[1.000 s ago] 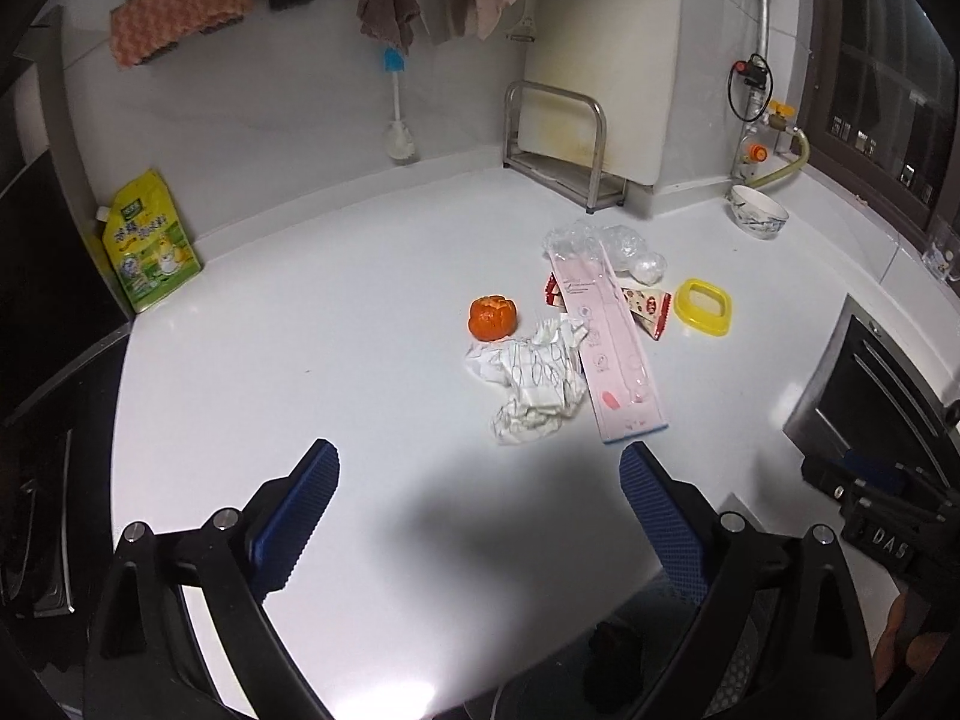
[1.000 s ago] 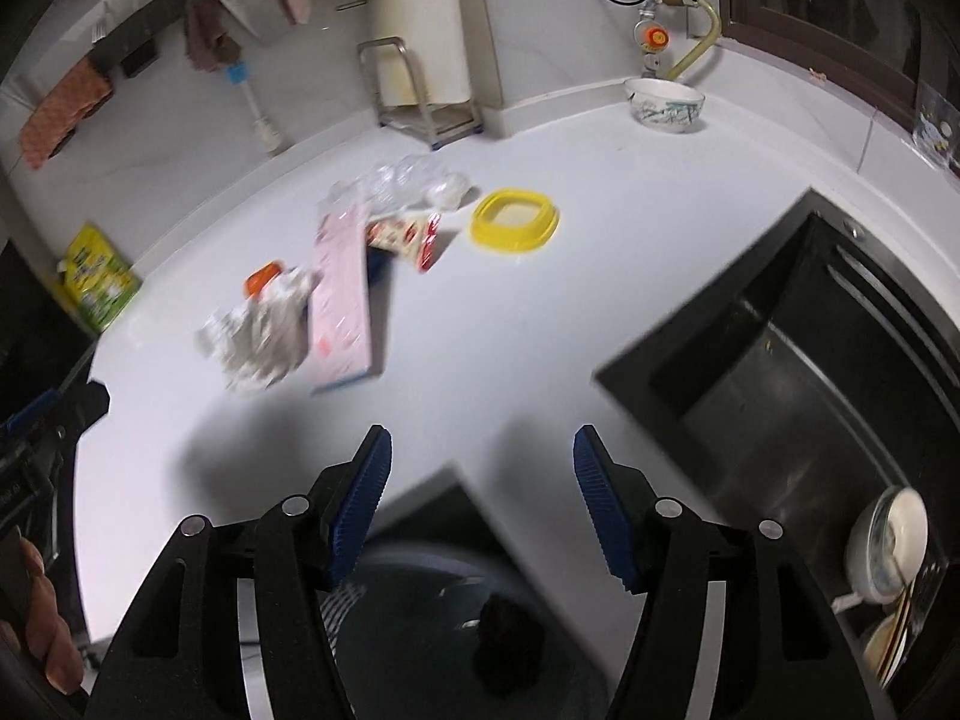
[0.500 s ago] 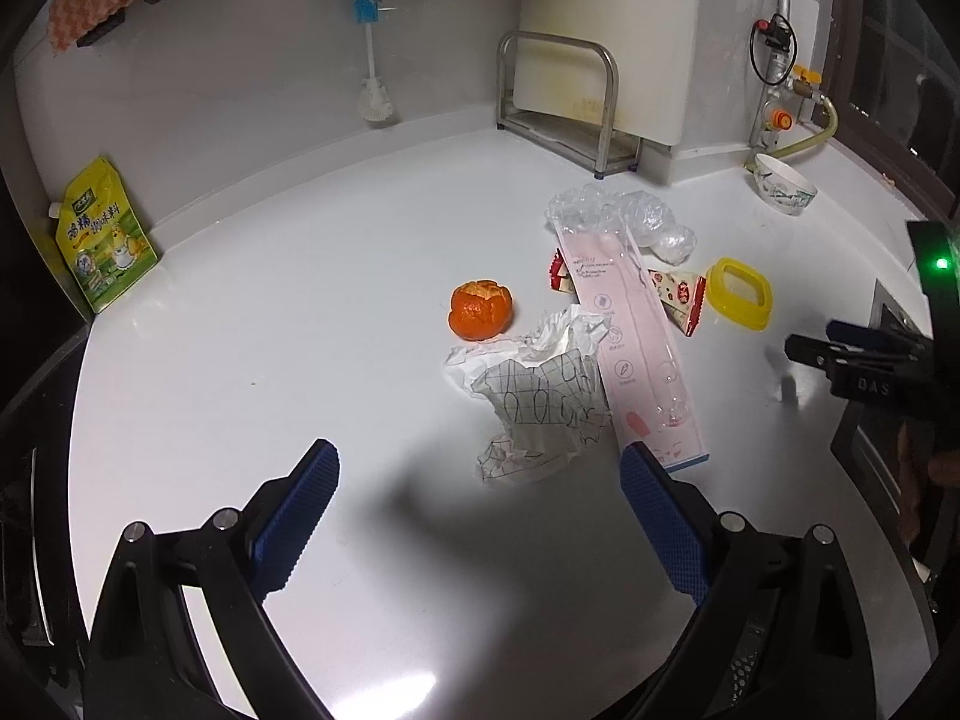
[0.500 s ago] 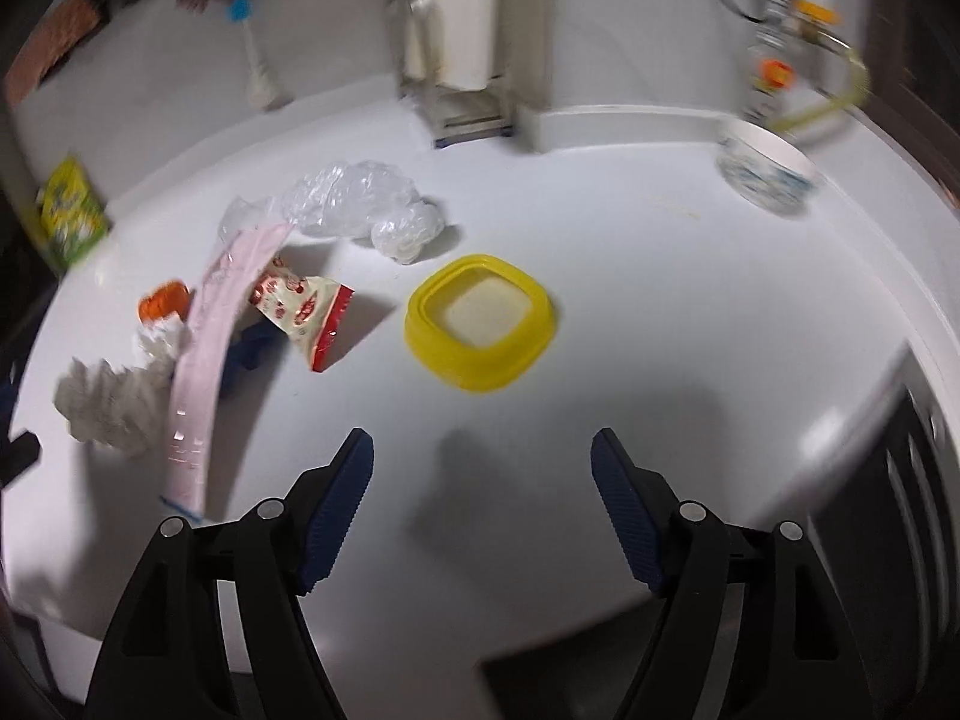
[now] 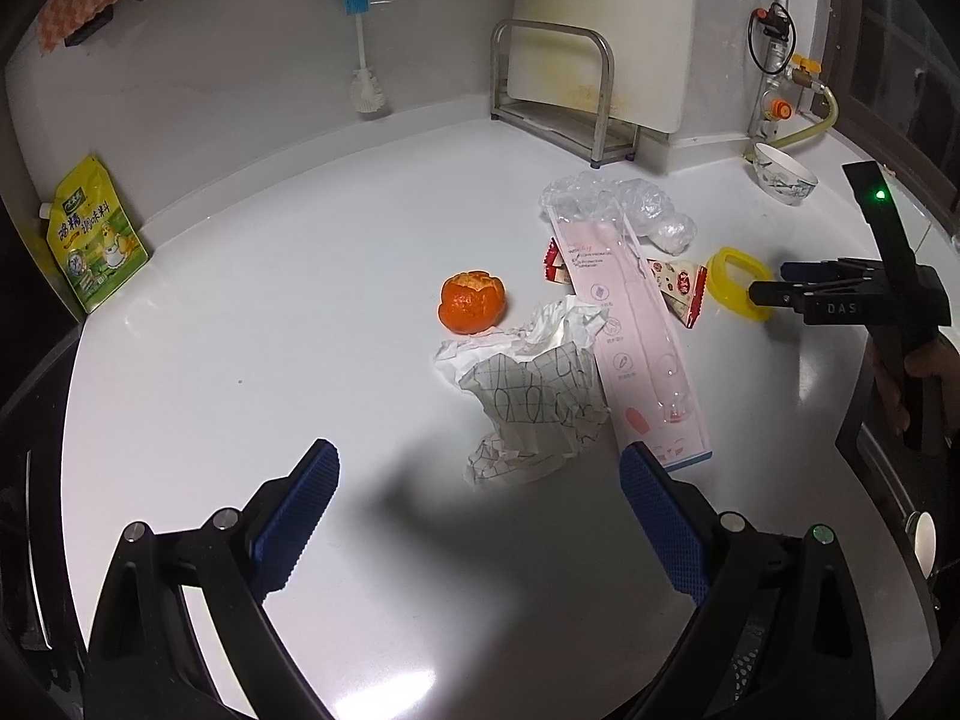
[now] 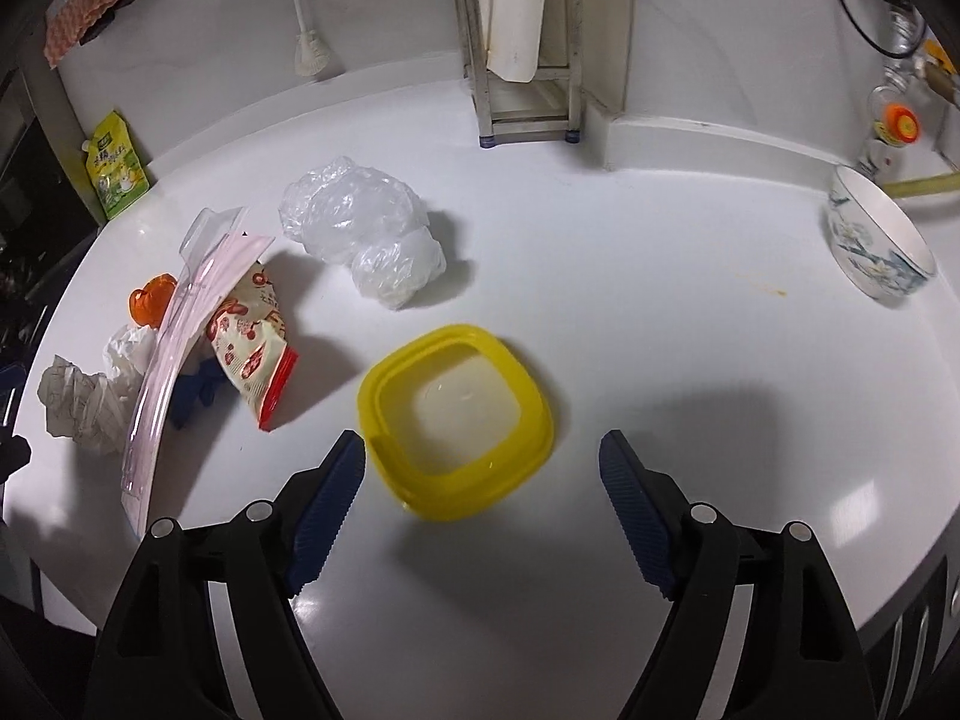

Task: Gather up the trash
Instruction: 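Move the left tool to the white patterned paper while the right tool reaches the yellow container, then grasp the white patterned paper with the left tool while the right tool grips the yellow container rim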

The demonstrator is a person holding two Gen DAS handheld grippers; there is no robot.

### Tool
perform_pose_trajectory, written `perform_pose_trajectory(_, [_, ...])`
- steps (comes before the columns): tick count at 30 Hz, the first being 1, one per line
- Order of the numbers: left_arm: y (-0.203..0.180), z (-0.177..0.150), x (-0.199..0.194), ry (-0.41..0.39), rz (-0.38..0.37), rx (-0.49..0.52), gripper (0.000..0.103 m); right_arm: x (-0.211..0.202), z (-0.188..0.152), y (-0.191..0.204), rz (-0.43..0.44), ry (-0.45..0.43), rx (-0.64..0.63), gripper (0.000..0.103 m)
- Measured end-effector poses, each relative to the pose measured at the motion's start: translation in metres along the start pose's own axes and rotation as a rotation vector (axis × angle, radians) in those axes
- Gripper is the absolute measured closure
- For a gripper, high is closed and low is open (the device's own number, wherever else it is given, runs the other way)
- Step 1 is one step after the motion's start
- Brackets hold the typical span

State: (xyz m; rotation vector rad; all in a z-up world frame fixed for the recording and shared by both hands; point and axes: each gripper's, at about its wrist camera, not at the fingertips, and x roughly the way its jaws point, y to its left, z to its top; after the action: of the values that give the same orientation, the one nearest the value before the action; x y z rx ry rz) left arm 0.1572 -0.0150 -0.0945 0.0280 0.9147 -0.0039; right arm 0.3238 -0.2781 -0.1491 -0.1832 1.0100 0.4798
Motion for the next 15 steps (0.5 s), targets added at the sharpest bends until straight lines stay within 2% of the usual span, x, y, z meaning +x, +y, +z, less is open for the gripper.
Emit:
perform_pose_trajectory(6, [0.001,0.002,-0.001,-0.005,0.001,-0.006,0.01,0.01,0.008,0.006,0.02,0.025,-0.072,0.026])
perform_pose_trajectory(11, [0.001,0.003,0.0,-0.001,0.001,-0.008,0.01,0.023,0.008,0.012,0.005,0.058,-0.122,0.026])
perform_pose_trajectory(15, [0.001,0.002,0.001,0.004,-0.001,-0.008,0.01,0.026,0.008,0.018,0.007,0.04,-0.152,0.023])
